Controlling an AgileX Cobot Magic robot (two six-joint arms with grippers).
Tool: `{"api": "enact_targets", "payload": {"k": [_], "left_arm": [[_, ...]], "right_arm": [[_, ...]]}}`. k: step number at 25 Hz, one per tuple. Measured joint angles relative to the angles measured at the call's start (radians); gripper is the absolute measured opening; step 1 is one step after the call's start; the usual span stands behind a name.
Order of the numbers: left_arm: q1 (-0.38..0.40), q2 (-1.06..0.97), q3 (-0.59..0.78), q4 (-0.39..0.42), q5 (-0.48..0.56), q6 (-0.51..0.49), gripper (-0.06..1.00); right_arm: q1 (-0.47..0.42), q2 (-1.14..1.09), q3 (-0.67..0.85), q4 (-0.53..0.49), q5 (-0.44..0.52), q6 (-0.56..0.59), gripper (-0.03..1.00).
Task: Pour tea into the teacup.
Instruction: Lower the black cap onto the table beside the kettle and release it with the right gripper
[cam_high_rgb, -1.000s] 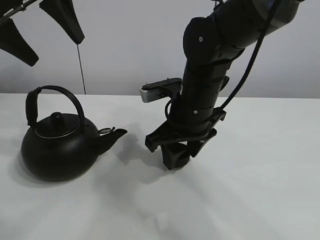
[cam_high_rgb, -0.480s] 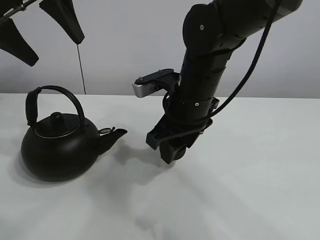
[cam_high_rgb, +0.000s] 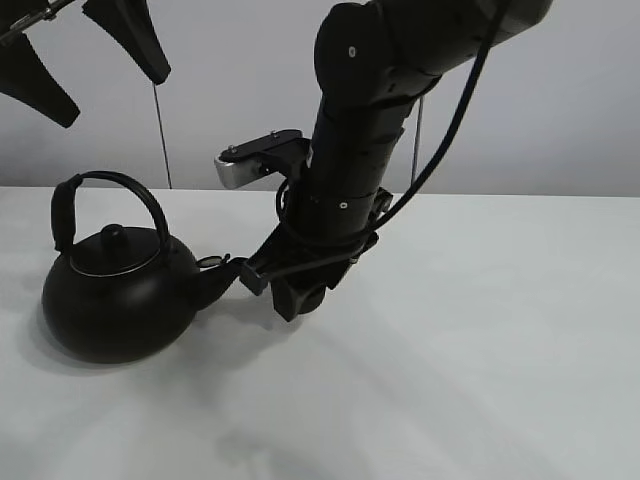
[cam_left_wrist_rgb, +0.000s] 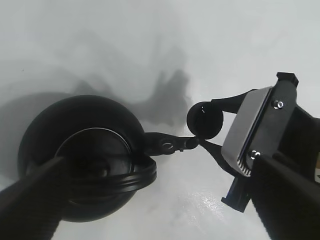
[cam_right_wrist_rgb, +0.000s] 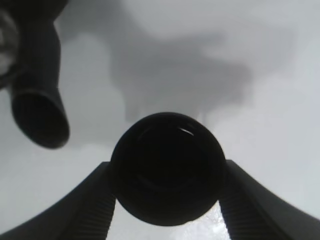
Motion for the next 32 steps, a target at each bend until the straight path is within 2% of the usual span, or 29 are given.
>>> {"api": "enact_targets", "payload": {"k": [7, 14, 24, 28, 32], "left_arm": [[0.000, 0.000, 0.000, 0.000, -0.007, 0.000, 0.70], [0.000, 0.000, 0.000, 0.000, -0.013, 0.000, 0.70], [0.000, 0.000, 0.000, 0.000, -0.027, 0.000, 0.70], [0.000, 0.000, 0.000, 0.000, -0.033, 0.000, 0.70], [0.000, 0.000, 0.000, 0.000, -0.033, 0.000, 0.70]], "right_arm": [[0.005, 0.063, -0.076, 0.000, 0.069, -0.017, 0.40], [0.045, 0.083, -0.079, 0.000, 0.053, -0.018, 0.40], [0.049, 0.104, -0.089, -0.001, 0.049, 0.004, 0.41], [0.050, 0.108, -0.099, -0.001, 0.065, 0.005, 0.60], [0.050, 0.102, -0.164, 0.001, 0.136, 0.005, 0.64]]}}
